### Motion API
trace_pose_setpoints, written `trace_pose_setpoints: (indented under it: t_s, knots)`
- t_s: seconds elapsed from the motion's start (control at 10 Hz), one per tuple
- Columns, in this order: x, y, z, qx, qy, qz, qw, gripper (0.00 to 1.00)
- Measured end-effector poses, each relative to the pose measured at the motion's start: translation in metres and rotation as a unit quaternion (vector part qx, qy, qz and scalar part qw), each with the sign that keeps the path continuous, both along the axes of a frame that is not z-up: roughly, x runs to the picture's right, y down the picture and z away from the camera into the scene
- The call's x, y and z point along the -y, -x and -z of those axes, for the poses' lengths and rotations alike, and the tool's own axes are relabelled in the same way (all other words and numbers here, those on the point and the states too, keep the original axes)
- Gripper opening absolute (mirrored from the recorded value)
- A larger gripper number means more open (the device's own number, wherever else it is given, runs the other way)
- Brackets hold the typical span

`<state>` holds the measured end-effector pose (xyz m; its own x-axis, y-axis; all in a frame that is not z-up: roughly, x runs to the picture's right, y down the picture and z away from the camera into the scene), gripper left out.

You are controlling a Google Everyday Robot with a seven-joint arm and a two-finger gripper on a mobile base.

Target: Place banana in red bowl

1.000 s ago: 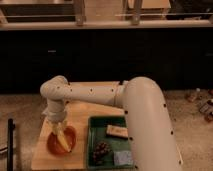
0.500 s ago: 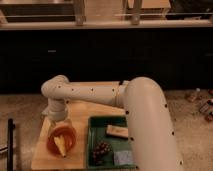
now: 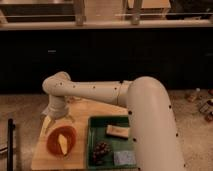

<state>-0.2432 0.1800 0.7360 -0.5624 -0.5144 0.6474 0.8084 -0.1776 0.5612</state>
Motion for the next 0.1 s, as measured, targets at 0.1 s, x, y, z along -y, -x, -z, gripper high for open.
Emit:
trace_pose_setpoints:
  t_s: [0.1]
  knots:
    - [0.0057, -0.0004, 0.0041, -0.007, -0.005, -0.006, 1.0, 0.8]
